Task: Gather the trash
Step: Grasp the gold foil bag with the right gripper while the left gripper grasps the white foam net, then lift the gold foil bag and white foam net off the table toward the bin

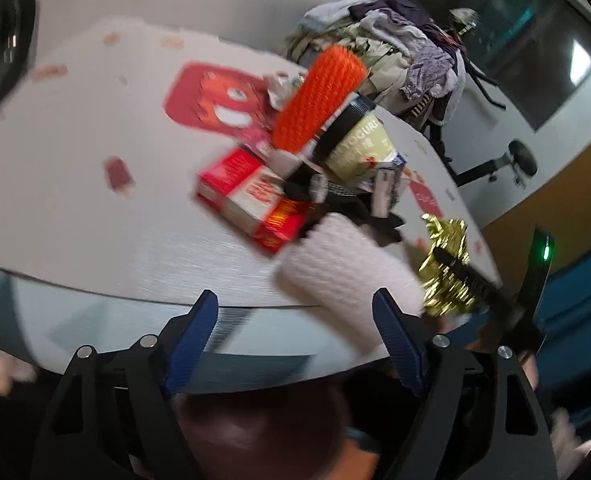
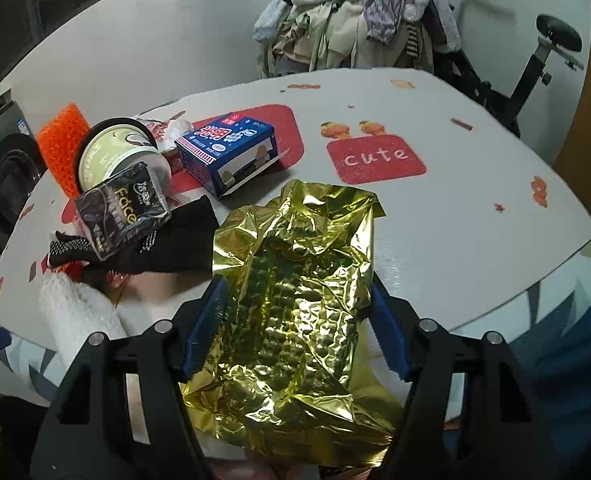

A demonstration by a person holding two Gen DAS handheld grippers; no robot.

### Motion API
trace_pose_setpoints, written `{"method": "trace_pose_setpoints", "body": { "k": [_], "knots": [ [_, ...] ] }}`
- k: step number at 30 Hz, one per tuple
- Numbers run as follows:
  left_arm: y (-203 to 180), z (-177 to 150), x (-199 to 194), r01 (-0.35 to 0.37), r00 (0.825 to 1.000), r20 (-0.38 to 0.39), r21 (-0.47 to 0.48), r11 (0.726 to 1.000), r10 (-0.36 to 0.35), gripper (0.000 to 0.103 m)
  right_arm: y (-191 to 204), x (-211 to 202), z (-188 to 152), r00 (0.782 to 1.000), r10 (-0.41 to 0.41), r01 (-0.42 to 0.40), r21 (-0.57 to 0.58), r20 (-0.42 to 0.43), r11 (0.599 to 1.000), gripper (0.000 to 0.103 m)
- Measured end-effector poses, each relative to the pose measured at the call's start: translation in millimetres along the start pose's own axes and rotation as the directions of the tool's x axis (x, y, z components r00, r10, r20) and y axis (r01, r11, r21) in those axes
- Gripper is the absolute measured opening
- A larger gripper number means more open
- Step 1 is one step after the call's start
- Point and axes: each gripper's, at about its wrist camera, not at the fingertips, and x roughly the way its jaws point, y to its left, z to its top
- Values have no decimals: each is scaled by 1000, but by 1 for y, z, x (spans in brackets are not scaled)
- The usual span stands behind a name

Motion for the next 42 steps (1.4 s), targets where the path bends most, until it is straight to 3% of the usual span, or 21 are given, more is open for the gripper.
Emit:
{"method": "trace_pose_setpoints", "body": {
  "k": [5, 12, 15, 18, 21, 25, 31, 38, 42],
  "knots": [
    [-17, 11, 27, 45, 996, -65, -165, 985, -57, 77, 0, -20, -7, 998, 28, -26, -33, 54, 999, 69],
    [-25, 18, 64, 3, 992, -121, -340, 941, -46, 78, -10, -37, -15, 993, 57, -52, -53, 99, 997, 69],
    [-23, 18, 77, -41, 990, -138, -340, 939, -6, 76, -18, -37, -17, 994, 69, -68, -16, 87, 998, 69],
    [-32, 15, 78, -83, 986, -157, -223, 971, 48, 60, -24, -38, -21, 994, 68, -68, -5, 81, 998, 69],
    [-32, 11, 69, -57, 987, -156, -158, 986, 32, 47, -26, -42, -23, 993, 78, -78, -4, 84, 997, 69],
    [-46, 3, 47, -61, 991, -118, 48, 997, 66, 44, -26, -50, -24, 989, 112, -113, 6, 94, 994, 69],
    [-59, -25, 6, -76, 995, -34, 328, 942, 92, 44, -7, -59, -34, 984, 155, -151, -46, 92, 987, 69],
    [-44, -43, -37, -62, 996, 80, 400, 914, 33, 44, 19, -66, -55, 978, 198, -192, -89, 61, 977, 69],
    [-36, -59, -48, -89, 992, 115, 459, 884, 40, 44, 34, -72, -70, 974, 222, -213, -134, 50, 968, 70]
  ]
}}
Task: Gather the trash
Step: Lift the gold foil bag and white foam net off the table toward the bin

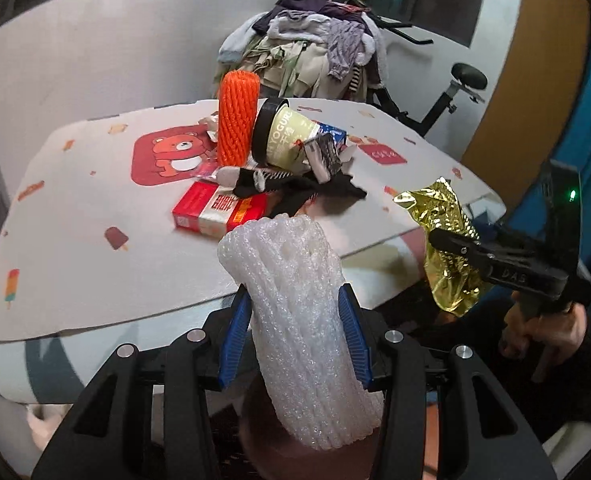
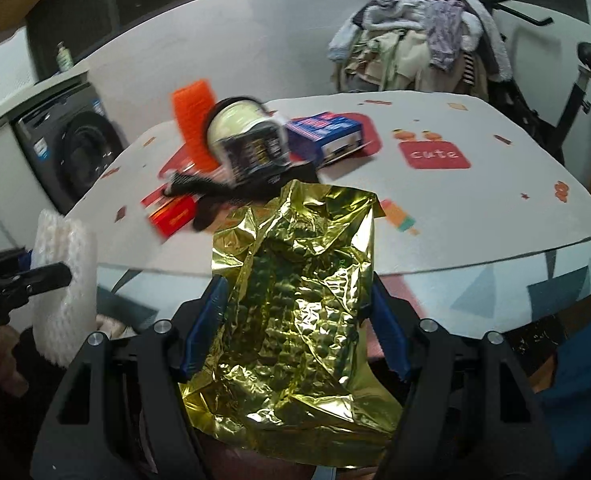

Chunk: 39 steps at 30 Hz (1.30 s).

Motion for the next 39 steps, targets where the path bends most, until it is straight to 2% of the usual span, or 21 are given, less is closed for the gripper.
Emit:
{"method": "trace_pose_setpoints", "body": {
  "k": [10, 17, 25, 39],
  "knots": [
    [7, -33, -17, -4, 1000, 30, 15, 1000, 4, 44, 38, 3, -29, 995, 74, -78, -61, -61, 995, 71],
    [12, -50, -19, -8, 999, 42, -20, 1000, 9, 45, 48, 14, -46, 989, 92, -103, -91, -118, 991, 71],
    [20, -52, -18, -5, 999, 50, -68, 998, 8, 45, 52, 28, -54, 980, 91, -112, -109, -178, 988, 71],
    [20, -54, -15, 10, 999, 42, -79, 997, -7, 45, 55, 31, -58, 974, 86, -115, -130, -212, 985, 73]
  ]
}}
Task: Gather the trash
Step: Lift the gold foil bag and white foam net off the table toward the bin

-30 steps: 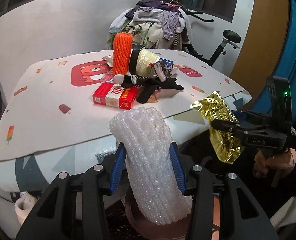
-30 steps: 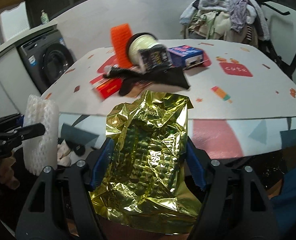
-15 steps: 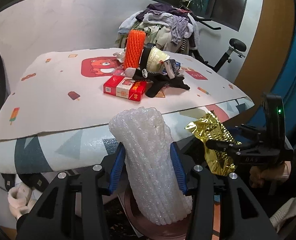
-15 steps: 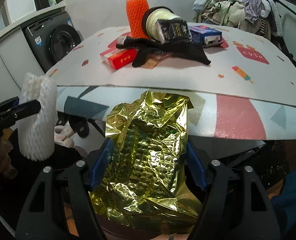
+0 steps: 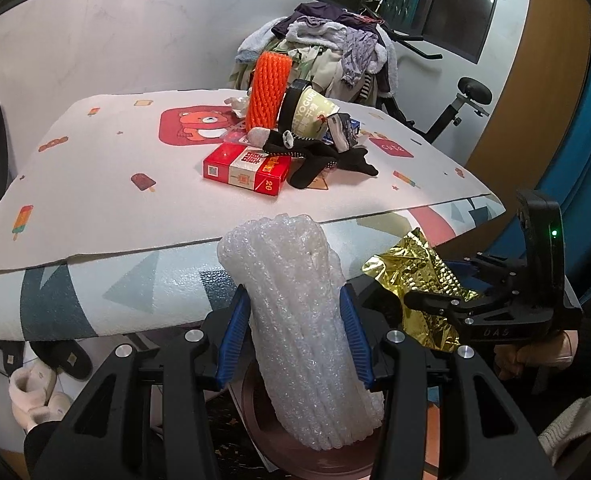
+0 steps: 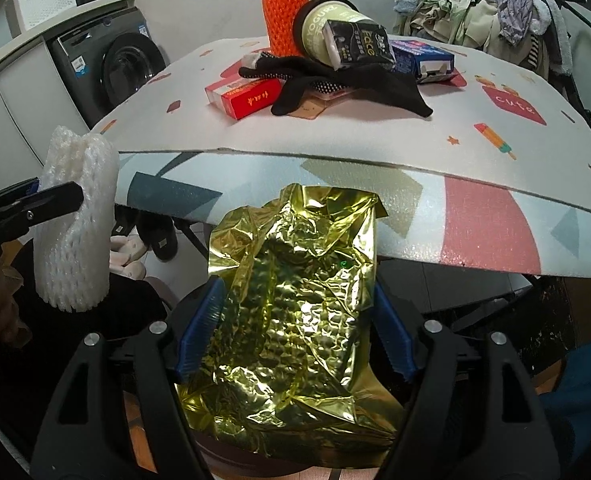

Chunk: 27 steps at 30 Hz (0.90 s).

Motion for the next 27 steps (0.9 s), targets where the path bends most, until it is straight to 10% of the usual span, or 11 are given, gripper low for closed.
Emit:
{"method": "trace_pose_setpoints", "body": {
  "k": [27],
  "knots": [
    [-2, 0, 2, 12, 1000, -6, 10, 1000, -12, 45, 3, 15, -3, 996, 8, -9, -21, -85, 1000, 75]
  ]
}}
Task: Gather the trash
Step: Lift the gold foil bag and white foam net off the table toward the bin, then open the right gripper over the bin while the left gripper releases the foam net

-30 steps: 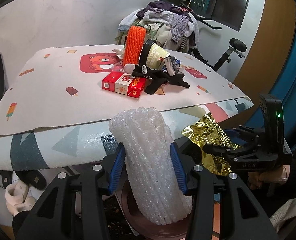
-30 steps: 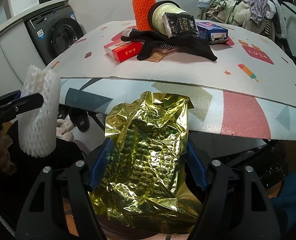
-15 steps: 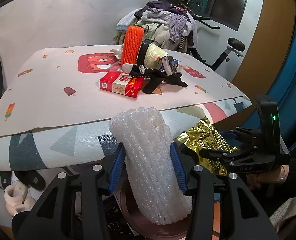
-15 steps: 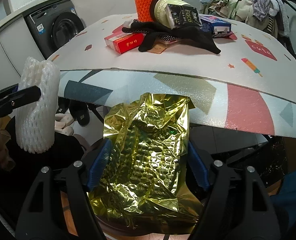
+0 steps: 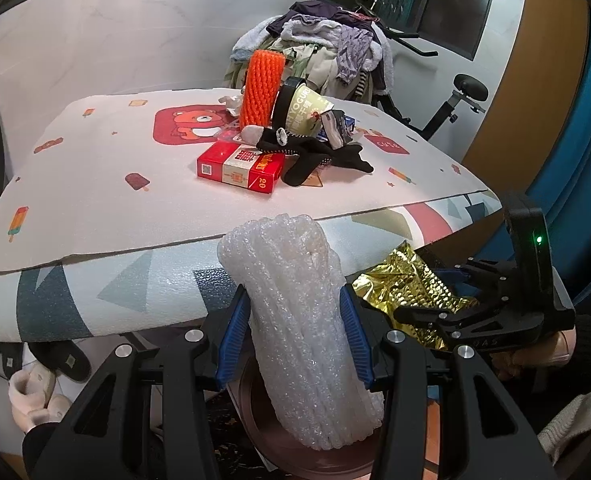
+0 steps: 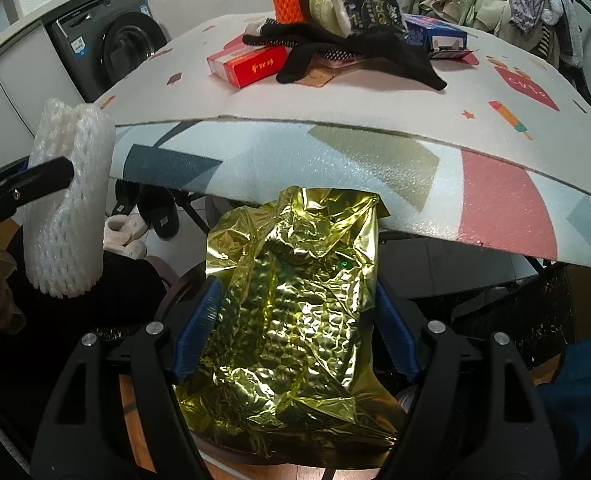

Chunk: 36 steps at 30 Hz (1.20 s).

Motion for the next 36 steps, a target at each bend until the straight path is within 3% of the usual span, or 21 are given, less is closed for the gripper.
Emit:
{"method": "trace_pose_setpoints", "body": {
  "k": [4, 9, 12, 17, 23, 27, 33, 35, 36],
  "knots": [
    [-1, -1, 1, 4, 1000, -2, 4, 1000, -4, 45, 4, 5, -1, 1000, 1, -2, -19, -27, 1000, 77],
    [-2, -1, 2, 7, 1000, -7, 14, 1000, -6, 45, 8, 11, -3, 998, 4, -6, -34, -58, 999, 90],
    [-4, -2, 4, 8, 1000, -14, 23, 1000, -8, 45, 5, 6, -2, 999, 6, -7, -14, -34, 1000, 94],
    [-8, -4, 11, 16, 999, -42, 44, 999, -14, 46, -15, -25, 7, 993, -20, 11, 79, 114, 997, 97],
    [-19, -7, 22, 22, 997, -78, 95, 995, -15, 46, -35, -62, 12, 952, -127, 111, 71, 278, 991, 97],
    [-27, -10, 29, 29, 995, -104, 136, 990, -15, 46, -46, -54, 9, 961, -118, 94, 105, 249, 990, 97],
    [-42, -15, 38, 46, 990, -139, 204, 978, -18, 48, -35, -44, 11, 968, -114, 103, 62, 225, 993, 97],
    [-45, -16, 38, 49, 990, -141, 216, 975, -19, 53, -34, -42, 11, 969, -110, 99, 60, 220, 993, 97],
    [-46, -16, 39, 51, 989, -145, 221, 974, -19, 63, -34, -42, 11, 970, -111, 100, 61, 218, 993, 97]
  ]
}}
